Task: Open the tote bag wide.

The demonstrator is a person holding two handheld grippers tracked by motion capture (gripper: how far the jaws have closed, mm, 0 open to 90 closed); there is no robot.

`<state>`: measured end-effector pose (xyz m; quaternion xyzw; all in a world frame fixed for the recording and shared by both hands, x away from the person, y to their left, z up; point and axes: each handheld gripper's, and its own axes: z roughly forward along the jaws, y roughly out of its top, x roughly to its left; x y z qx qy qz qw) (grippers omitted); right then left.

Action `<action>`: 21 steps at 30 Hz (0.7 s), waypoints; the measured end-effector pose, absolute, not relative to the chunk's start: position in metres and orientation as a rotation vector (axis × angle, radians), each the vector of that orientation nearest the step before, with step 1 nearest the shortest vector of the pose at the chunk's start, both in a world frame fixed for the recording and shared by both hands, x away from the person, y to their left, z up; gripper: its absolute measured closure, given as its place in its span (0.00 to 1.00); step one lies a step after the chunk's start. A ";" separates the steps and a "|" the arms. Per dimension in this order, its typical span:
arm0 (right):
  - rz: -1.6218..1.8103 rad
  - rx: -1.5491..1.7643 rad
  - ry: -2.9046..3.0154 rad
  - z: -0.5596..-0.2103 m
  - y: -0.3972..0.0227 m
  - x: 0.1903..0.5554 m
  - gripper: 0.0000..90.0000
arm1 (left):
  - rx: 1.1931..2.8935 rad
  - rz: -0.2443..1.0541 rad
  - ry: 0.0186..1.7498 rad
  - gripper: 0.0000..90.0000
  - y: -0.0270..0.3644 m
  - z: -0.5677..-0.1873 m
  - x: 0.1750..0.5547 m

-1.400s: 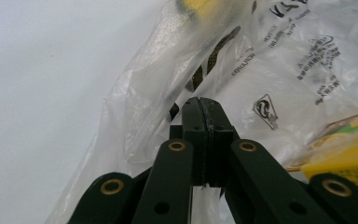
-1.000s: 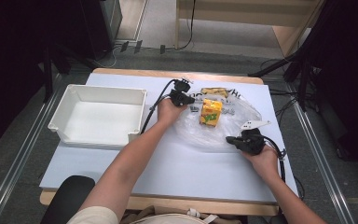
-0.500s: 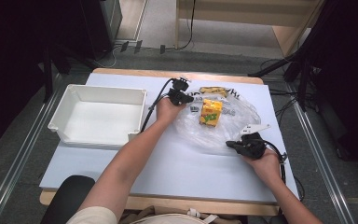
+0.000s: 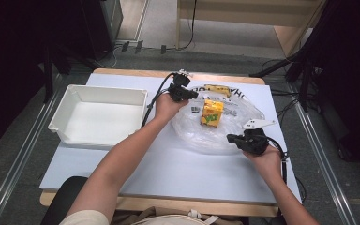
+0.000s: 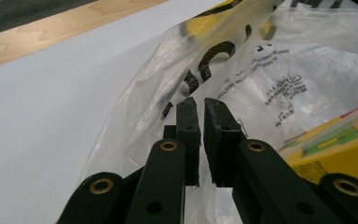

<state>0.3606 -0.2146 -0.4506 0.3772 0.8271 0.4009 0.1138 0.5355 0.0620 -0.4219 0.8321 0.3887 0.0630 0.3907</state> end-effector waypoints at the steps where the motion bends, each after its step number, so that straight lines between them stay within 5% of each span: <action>1: 1.180 1.114 2.422 -0.449 -0.214 0.361 0.98 | 2.128 0.170 0.965 0.95 0.063 -0.416 0.533; 21: 1.233 1.179 2.361 -0.430 -0.213 0.360 0.88 | 2.113 0.119 0.856 0.85 0.073 -0.377 0.508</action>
